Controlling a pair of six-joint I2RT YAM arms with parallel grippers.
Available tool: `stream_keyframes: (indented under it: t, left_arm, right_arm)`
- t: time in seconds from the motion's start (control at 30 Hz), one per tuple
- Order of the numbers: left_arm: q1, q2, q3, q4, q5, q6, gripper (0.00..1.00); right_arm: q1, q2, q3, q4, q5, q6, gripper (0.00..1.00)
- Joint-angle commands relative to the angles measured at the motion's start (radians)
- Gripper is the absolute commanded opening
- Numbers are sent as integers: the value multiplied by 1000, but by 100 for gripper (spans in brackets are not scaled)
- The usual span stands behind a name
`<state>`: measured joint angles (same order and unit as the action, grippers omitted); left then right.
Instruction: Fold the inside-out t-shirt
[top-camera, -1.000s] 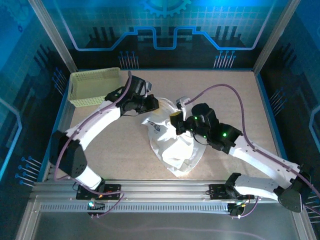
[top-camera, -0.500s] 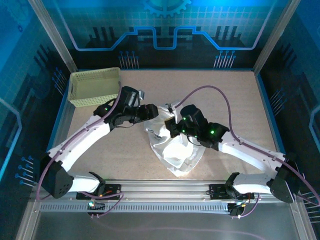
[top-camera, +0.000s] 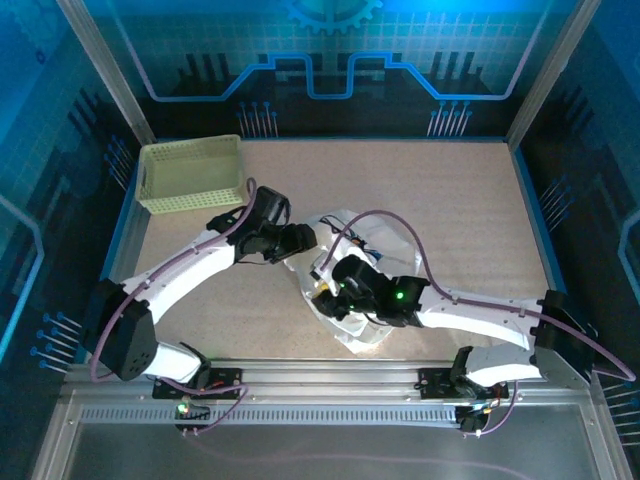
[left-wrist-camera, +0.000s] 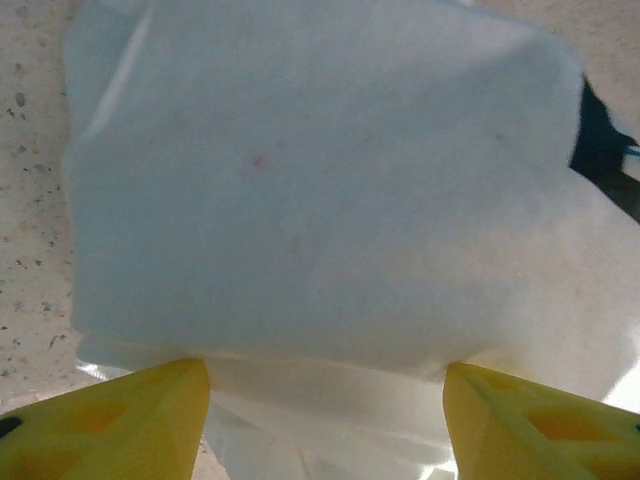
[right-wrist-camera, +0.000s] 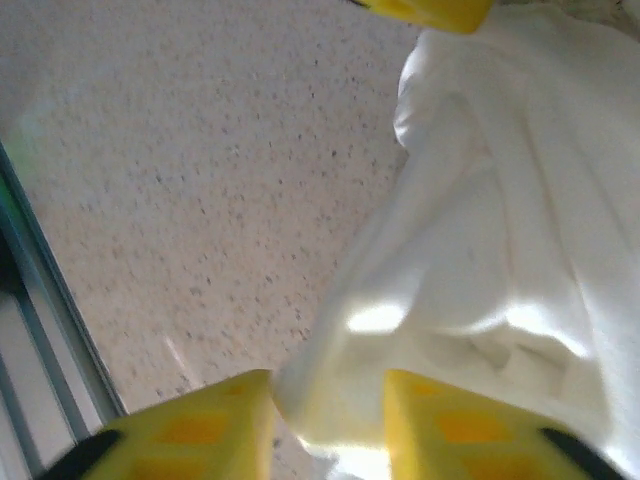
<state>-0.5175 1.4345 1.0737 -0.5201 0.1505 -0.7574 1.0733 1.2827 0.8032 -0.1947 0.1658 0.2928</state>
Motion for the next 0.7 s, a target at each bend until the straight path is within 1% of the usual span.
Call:
stream_keyframes:
  t: [0.0, 0.07, 0.17, 0.23, 0.4, 0.53, 0.6, 0.67]
  left_arm:
    - [-9, 1, -11, -25, -48, 35, 62]
    - [-11, -9, -11, -35, -76, 49, 61]
    - [-27, -33, -16, -55, -122, 67, 61]
    - [-42, -52, -31, -58, -145, 69, 61]
    - [-77, -163, -130, -40, -198, 22, 58]
    - [-104, -231, -235, 54, -153, -25, 60]
    - [-109, -219, -261, 109, -101, -37, 61]
    - [-109, -191, -277, 172, -46, -50, 60]
  right_arm:
    - [-15, -74, -9, -38, 71, 43, 46]
    - [-49, -115, -16, -44, 68, 68, 54]
    - [-114, -132, -21, -53, 49, 109, 58]
    - [-142, -103, -11, -59, 37, 117, 60]
    - [-167, 7, 42, -51, 5, 118, 63]
    - [-177, 80, 70, -49, 23, 123, 63]
    - [-187, 101, 70, -38, 28, 133, 59]
    - [-193, 113, 70, -25, 27, 143, 52]
